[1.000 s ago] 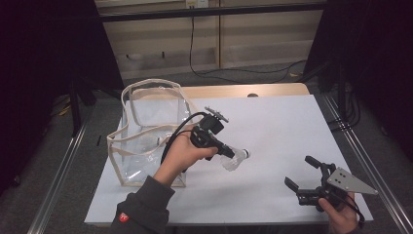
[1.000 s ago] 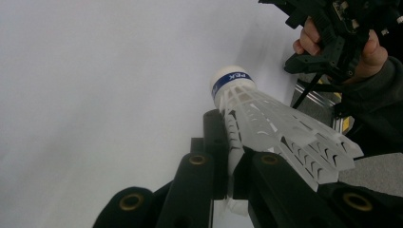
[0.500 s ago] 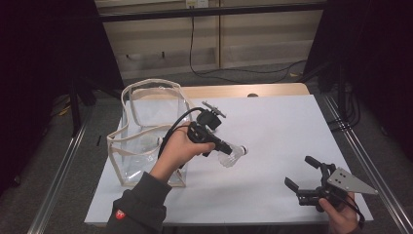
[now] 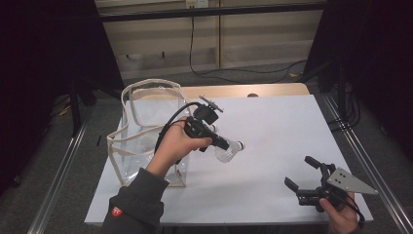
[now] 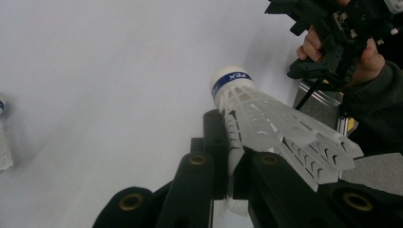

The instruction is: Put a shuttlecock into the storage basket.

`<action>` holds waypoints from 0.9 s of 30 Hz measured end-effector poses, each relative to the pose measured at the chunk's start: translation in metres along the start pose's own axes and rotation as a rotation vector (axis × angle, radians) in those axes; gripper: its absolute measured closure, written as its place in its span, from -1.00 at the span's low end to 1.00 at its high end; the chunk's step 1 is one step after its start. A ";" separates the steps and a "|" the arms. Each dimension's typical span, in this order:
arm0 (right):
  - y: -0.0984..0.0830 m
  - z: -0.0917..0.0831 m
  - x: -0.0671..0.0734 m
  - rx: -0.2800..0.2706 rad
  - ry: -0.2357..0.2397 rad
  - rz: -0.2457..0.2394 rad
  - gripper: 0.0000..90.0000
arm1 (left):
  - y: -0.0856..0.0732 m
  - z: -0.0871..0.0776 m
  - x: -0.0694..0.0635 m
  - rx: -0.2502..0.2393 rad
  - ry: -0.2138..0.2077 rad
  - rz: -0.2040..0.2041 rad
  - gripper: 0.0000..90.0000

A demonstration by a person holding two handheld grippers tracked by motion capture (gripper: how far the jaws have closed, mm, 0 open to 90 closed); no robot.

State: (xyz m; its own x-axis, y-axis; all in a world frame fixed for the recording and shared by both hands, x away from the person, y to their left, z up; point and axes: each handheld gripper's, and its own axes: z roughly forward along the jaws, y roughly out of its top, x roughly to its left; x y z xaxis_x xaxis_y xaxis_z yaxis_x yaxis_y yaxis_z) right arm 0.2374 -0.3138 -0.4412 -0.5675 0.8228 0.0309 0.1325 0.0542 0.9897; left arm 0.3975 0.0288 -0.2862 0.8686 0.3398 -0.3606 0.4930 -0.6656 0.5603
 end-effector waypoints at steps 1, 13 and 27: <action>0.000 0.000 0.000 -0.003 -0.001 0.004 -0.99 | 0.000 -0.001 0.000 0.001 0.002 -0.002 0.99; 0.000 0.000 0.000 -0.005 0.000 0.004 -1.00 | 0.004 -0.009 0.002 0.011 0.018 -0.004 0.99; 0.000 -0.001 0.000 -0.007 0.001 0.001 -1.00 | 0.008 -0.017 0.004 0.024 0.026 -0.007 0.99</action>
State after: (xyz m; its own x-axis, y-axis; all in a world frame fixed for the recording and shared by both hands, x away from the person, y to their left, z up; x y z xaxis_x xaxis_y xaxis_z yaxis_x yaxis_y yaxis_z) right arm 0.2368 -0.3138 -0.4407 -0.5681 0.8224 0.0319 0.1272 0.0494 0.9907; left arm 0.4062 0.0360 -0.2704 0.8662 0.3617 -0.3448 0.4982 -0.6790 0.5392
